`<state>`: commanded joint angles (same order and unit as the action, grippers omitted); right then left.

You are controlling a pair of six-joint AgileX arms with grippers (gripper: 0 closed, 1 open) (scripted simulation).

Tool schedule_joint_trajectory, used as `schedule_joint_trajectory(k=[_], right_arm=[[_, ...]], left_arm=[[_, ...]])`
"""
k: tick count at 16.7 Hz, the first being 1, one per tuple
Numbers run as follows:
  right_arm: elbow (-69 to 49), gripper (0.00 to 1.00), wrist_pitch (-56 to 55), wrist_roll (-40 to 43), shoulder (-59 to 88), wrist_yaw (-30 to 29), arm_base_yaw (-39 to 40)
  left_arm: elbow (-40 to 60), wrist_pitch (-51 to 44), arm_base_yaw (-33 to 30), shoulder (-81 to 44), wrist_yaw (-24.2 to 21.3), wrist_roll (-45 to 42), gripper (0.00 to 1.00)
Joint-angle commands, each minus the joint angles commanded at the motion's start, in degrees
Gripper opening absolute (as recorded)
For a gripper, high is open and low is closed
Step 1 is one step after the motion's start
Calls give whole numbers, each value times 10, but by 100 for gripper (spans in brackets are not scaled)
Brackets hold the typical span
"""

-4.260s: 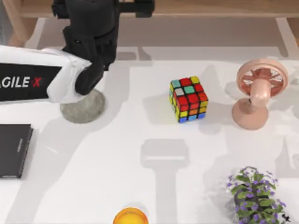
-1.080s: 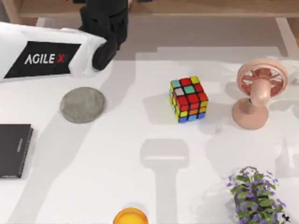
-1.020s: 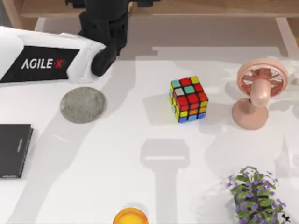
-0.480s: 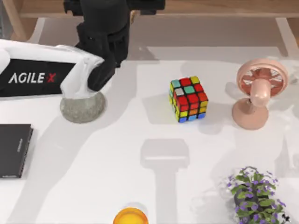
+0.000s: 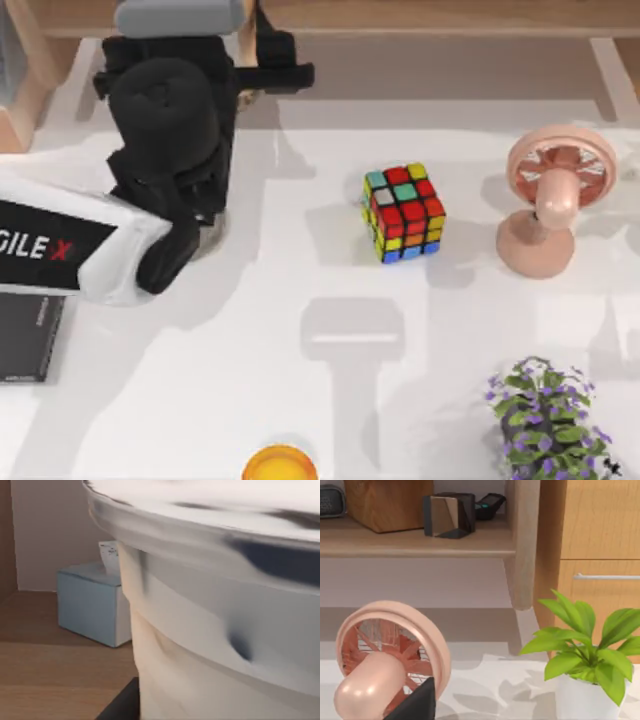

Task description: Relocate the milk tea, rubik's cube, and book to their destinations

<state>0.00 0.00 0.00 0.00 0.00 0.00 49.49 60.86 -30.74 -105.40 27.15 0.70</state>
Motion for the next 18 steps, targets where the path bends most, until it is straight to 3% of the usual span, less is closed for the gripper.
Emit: schedule_joint_trajectory(k=[8, 18], right_arm=[[0, 100, 0, 0, 0, 0, 0], [0, 100, 0, 0, 0, 0, 0]], left_arm=[[-165, 126, 72, -39, -74, 1, 0], [-169, 165, 74, -73, -77, 0, 0]])
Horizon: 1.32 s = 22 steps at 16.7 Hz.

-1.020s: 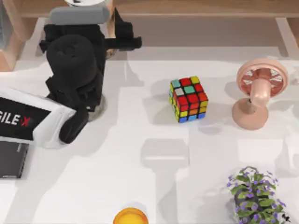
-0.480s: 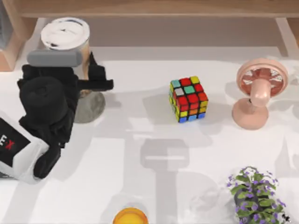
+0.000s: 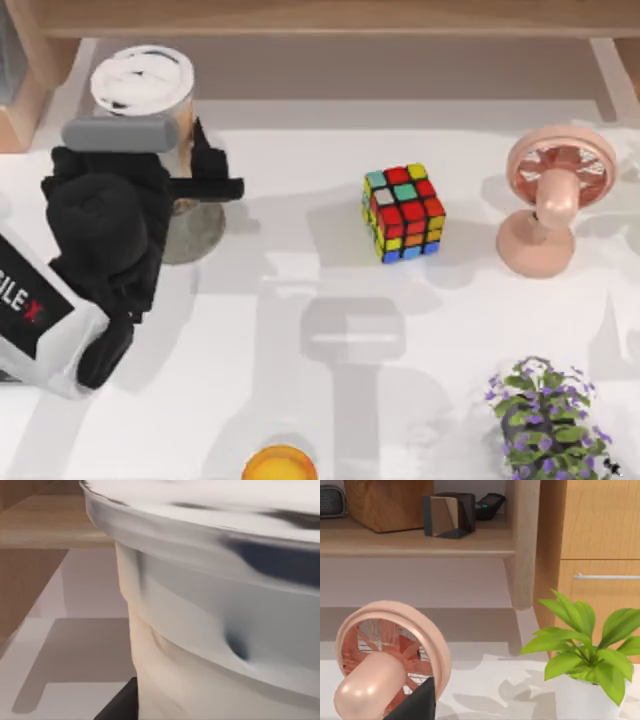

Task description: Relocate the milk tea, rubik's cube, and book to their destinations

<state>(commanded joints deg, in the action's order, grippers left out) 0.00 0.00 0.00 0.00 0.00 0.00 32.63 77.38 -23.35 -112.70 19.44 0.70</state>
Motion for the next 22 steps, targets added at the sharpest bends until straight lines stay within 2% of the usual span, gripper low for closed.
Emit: schedule_joint_trajectory(k=[4, 9, 22], right_arm=[[0, 100, 0, 0, 0, 0, 0], [0, 100, 0, 0, 0, 0, 0], [0, 100, 0, 0, 0, 0, 0]], left_arm=[[-2, 43, 1, -42, -1, 1, 0], [-4, 51, 1, -51, -2, 1, 0], [-4, 51, 1, -51, -2, 1, 98]])
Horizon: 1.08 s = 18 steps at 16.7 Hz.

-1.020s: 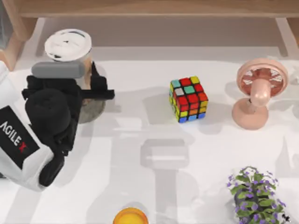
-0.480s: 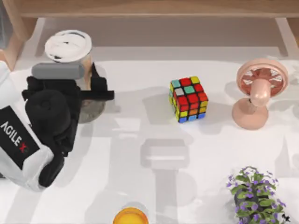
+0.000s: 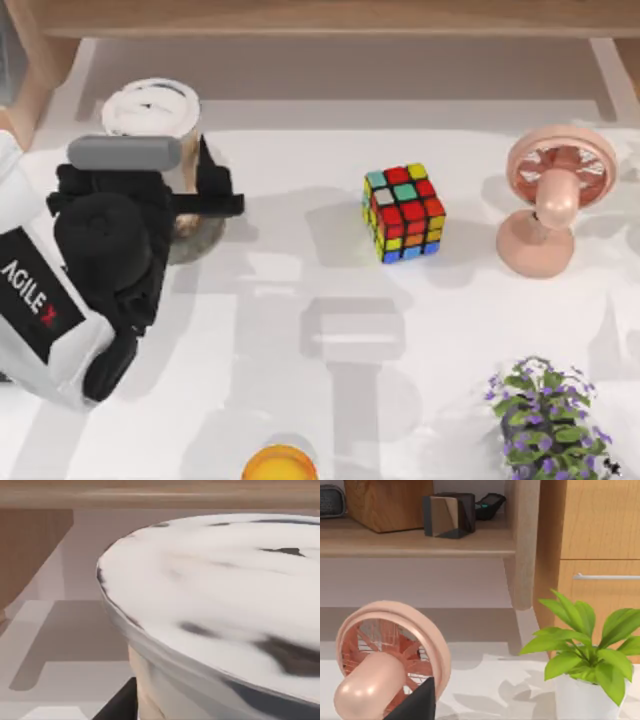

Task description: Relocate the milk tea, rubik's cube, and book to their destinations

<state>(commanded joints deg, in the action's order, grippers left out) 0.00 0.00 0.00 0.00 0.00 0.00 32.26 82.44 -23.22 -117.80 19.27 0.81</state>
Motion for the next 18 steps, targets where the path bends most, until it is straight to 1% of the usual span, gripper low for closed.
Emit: schedule_joint_trajectory(k=[1, 10, 15, 18], right_arm=[[0, 100, 0, 0, 0, 0, 0], [0, 100, 0, 0, 0, 0, 0], [0, 100, 0, 0, 0, 0, 0], [0, 100, 0, 0, 0, 0, 0]], left_arm=[[0, 0, 0, 0, 0, 0, 100], [-2, 1, -1, 1, 1, 0, 100], [-56, 35, -21, 21, 21, 1, 100], [-65, 41, -24, 25, 24, 1, 100]])
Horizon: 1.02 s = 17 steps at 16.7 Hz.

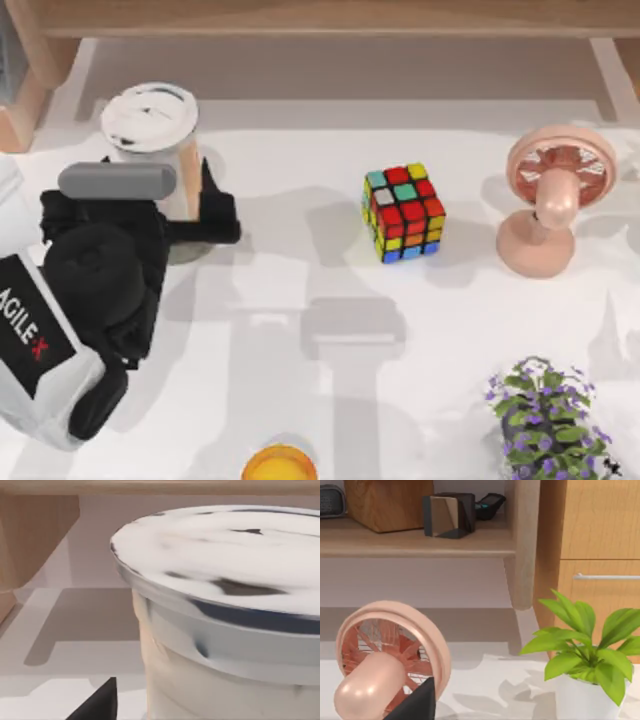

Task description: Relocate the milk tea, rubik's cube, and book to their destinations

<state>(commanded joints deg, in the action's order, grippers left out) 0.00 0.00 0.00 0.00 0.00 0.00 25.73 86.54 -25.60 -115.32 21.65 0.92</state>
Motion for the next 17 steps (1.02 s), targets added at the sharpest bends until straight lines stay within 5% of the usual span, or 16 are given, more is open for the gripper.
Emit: schedule_joint_trajectory(k=[17], right_arm=[[0, 100, 0, 0, 0, 0, 0]], left_arm=[[-28, -159, -15, 185, 20, 0, 100]])
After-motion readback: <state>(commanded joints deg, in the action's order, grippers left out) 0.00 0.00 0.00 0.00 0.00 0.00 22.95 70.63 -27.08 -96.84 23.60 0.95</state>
